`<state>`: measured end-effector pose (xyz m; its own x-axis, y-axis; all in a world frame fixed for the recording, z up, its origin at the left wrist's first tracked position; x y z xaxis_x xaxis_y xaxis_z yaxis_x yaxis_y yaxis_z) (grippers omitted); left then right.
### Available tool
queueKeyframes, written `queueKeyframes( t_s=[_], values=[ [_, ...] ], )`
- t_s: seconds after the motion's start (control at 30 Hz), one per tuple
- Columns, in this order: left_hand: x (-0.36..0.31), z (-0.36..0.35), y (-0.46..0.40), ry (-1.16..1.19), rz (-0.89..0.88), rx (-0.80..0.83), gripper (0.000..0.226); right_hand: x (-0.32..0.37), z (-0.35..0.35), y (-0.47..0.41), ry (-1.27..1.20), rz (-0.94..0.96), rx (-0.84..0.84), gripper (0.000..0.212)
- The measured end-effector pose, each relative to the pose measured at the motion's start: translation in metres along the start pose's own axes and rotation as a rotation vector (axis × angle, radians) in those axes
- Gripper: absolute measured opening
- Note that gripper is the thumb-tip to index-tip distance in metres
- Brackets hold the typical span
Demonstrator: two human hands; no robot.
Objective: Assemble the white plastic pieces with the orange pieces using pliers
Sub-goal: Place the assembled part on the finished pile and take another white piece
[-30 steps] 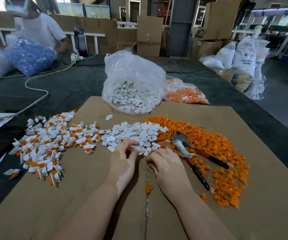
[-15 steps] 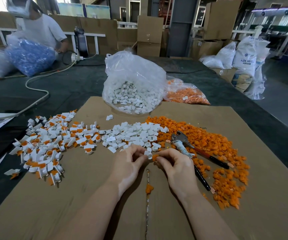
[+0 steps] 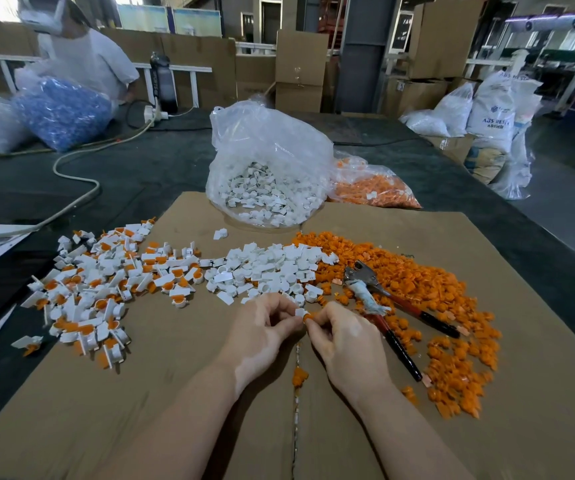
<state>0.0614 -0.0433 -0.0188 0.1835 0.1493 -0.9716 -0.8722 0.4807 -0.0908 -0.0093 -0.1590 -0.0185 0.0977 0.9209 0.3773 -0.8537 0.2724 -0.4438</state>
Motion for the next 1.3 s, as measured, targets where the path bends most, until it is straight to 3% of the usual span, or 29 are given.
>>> queueKeyframes(
  t_s=[0.2, 0.3, 0.4, 0.53, 0.8, 1.3],
  values=[
    [0.0002, -0.0009, -0.0005, 0.014, 0.022, 0.001, 0.009, -0.0008, 0.0009, -0.0007, -0.073, 0.007, 0.015, 0.016],
    [-0.0003, 0.0012, -0.0008, 0.027, 0.017, -0.022, 0.014, -0.0045, 0.0024, -0.0009, -0.249, -0.072, 0.023, 0.011],
    [-0.0001, 0.0025, -0.0009, 0.053, 0.020, -0.025, 0.008, -0.0080, 0.0021, -0.0014, -0.401, -0.123, 0.015, 0.024],
    [0.0002, 0.0030, -0.0009, 0.058, 0.012, -0.025, 0.014, -0.0055, 0.0031, -0.0020, -0.374, -0.029, -0.005, 0.036],
    [0.0001, 0.0022, -0.0005, 0.038, 0.001, 0.003, 0.015, -0.0032, 0.0053, -0.0029, -0.310, 0.013, -0.034, 0.022],
    [0.0030, 0.0029, -0.0013, -0.019, -0.007, -0.006, 0.013, -0.0014, 0.0068, -0.0024, -0.261, 0.029, -0.050, 0.020]
  ],
)
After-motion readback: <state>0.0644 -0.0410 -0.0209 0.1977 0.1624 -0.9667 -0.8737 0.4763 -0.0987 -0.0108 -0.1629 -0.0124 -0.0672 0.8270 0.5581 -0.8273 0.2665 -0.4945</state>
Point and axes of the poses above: each hand's wrist, its own y-axis away from the middle knuckle, its own z-axis out of the back of the hand, x = y × z, the point moved 3 cm from there along -y, towards the middle knuckle, and after that the axes turned 9 degrees about y, right-handed, at the moved point
